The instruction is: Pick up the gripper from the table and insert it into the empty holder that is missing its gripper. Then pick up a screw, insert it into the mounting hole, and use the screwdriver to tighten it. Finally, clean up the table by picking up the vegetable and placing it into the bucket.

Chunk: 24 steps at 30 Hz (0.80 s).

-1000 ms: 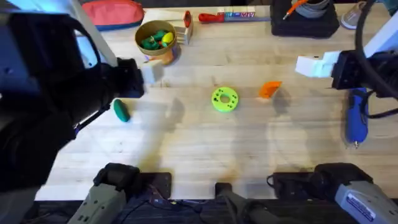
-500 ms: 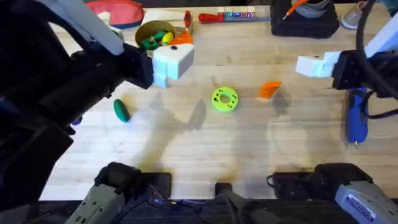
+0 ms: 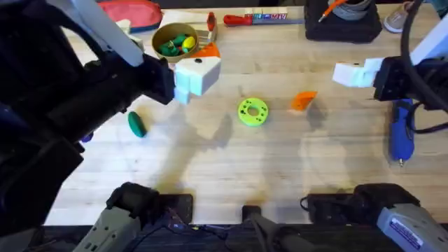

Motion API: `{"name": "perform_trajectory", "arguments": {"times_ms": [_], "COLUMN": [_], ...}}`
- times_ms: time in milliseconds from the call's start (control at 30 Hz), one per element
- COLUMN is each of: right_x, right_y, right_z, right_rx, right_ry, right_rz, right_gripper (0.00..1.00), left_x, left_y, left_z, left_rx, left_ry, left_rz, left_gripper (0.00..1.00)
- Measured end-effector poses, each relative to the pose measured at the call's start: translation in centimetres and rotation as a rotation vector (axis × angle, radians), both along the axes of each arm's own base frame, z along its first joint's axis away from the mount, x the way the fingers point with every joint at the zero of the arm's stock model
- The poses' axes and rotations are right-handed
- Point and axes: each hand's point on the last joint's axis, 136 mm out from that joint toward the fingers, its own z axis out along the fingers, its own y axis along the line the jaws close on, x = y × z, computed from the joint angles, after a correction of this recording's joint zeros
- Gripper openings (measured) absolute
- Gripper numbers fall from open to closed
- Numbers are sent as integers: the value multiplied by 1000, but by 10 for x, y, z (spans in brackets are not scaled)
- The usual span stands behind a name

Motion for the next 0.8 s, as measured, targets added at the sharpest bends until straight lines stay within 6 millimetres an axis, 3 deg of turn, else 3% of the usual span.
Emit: {"name": "perform_trajectory", "arguments": {"times_ms": [300,433,600,800], "right_x": [0,0,0,0], "right_y": [0,0,0,0], "right_z": [0,0,0,0], "right_rx": [0,0,0,0], "right_ry": [0,0,0,0], "right_rz": [0,0,0,0], "right_gripper": [991,991,991,992], "left_x": [12,18,4,-22], "left_y": [-4,-8,-6,2], "left_z": [3,-23,-54,-59], "left_rx": [-13,-35,-53,-78], "left_ry": [-100,-159,-166,-222], "left_rz": [-9,-23,-27,-25], "left_gripper": [986,985,985,985]}}
